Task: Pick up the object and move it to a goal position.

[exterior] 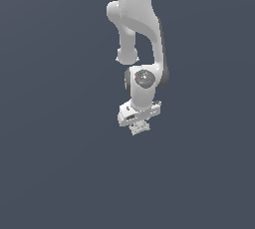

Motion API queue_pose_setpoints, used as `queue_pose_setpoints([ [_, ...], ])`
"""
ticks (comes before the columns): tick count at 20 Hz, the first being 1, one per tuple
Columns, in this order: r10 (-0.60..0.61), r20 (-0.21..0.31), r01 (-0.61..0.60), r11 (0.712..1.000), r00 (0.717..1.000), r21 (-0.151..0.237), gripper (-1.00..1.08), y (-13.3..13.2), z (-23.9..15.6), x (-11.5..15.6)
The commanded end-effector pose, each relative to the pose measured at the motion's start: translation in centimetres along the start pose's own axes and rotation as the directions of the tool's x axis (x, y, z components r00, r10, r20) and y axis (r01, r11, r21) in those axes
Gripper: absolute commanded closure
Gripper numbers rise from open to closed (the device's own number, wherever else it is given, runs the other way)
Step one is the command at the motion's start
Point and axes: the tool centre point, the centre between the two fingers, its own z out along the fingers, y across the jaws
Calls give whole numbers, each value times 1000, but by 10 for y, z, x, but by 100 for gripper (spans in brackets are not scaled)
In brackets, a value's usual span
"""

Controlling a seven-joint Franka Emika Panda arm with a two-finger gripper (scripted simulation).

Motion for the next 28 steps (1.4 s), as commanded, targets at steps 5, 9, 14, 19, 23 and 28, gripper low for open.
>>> queue_pose_setpoints([
  [5, 0, 1, 0, 1000, 1000, 0, 108, 1, -9, -1],
  [9, 0, 1, 0, 1000, 1000, 0, 108, 3, -28, -2],
  [14, 0, 1, 0, 1000, 1000, 0, 108, 6, -64, -5],
  [19, 0, 1, 0, 1000, 1000, 0, 108, 10, -115, -8],
  [23, -1, 1, 1, 1000, 1000, 1, 108, 14, -162, -11],
  [28, -1, 1, 1, 1000, 1000, 1, 108, 19, -221, -14],
])
